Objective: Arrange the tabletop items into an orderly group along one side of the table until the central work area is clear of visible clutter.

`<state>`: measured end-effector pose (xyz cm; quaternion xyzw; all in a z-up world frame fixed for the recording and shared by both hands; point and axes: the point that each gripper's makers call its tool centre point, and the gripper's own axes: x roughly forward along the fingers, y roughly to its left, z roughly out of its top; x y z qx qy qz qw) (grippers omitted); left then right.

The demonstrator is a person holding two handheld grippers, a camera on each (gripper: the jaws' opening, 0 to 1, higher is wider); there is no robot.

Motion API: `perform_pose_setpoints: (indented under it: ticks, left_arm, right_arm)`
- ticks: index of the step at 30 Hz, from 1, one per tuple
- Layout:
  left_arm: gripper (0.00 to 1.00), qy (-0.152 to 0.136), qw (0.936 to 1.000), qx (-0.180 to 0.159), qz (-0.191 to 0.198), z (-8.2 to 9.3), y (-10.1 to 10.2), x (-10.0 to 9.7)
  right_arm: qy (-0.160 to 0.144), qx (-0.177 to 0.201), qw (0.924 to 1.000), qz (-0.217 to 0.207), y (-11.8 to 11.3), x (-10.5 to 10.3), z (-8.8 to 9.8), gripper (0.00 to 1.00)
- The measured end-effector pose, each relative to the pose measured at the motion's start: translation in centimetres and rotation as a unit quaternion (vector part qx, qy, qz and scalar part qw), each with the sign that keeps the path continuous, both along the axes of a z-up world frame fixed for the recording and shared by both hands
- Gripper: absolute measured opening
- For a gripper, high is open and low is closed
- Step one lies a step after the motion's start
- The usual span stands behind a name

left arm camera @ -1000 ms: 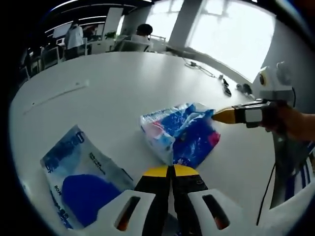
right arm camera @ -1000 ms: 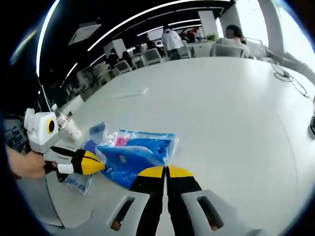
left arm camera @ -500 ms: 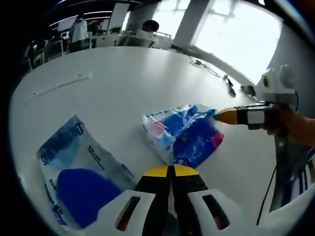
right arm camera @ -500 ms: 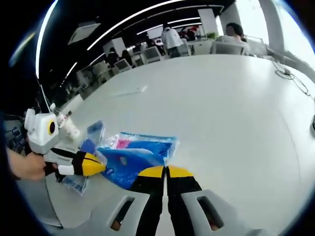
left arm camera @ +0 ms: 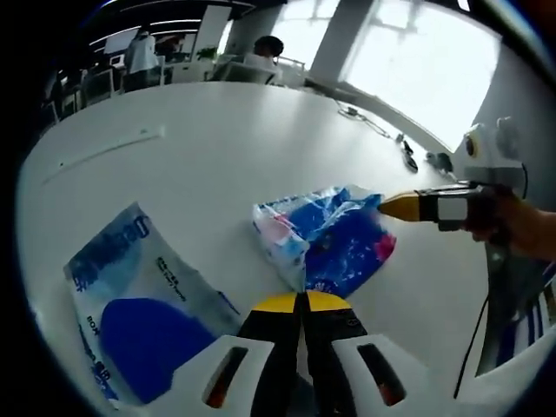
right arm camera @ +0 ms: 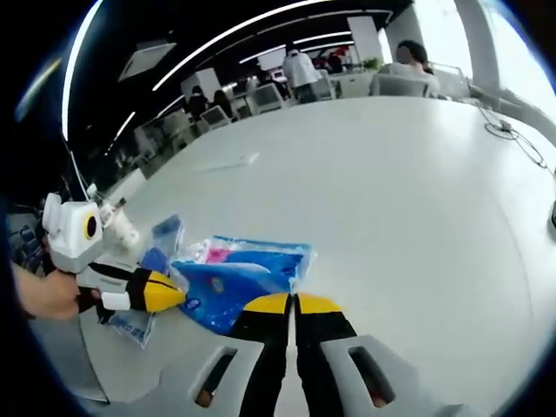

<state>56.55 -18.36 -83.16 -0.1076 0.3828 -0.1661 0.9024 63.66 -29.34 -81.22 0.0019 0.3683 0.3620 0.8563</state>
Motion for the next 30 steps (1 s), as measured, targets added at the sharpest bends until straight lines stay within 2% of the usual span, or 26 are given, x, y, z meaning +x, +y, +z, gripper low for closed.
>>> perform_pose_setpoints:
  ticks: [3, 4, 6, 16, 20, 23, 27, 30]
  left_arm:
    - [0.00, -0.001, 1.0000, 0.002, -0.002, 0.0, 0.0, -0.1]
    - [0.00, -0.001, 1.0000, 0.002, -0.002, 0.0, 0.1, -0.1]
    - [0.01, -0.002, 1.0000, 0.001, 0.004, 0.1, 0.2, 0.0]
    - [0.32, -0.029, 0.9995, -0.001, 0.013, 1.7, 0.3, 0.4]
    - [0.40, -0.043, 0.9988, 0.021, -0.005, 2.0, 0.3, 0.2]
    - [0.50, -0.046, 0.9988, 0.016, -0.009, 2.3, 0.3, 0.1]
    - [0.68, -0.051, 0.9981, 0.030, -0.016, 2.6, 0.5, 0.0]
    - [0.71, -0.054, 0.9980, 0.029, -0.013, 3.0, 0.9, -0.1]
  right_arm:
    - [-0.017, -0.019, 0.9996, 0.012, -0.1, 0.0, 0.0, 0.05]
    - [-0.026, -0.016, 0.9994, 0.017, 0.0, 0.0, 0.1, 0.09]
    - [-0.022, -0.007, 0.9996, 0.017, 0.2, -0.2, 0.3, 0.12]
    - [-0.045, -0.009, 0.9988, 0.015, 0.2, -0.3, 1.1, 0.33]
    - [-0.036, -0.010, 0.9992, 0.013, 0.0, -0.8, 1.1, 0.35]
    - [-0.039, -0.010, 0.9991, 0.011, -0.1, -1.3, 1.3, 0.38]
    - [-0.041, -0.014, 0.9990, 0.006, -0.4, -1.8, 1.4, 0.41]
    - [-0.041, -0.011, 0.9991, -0.001, -0.4, -1.9, 1.6, 0.43]
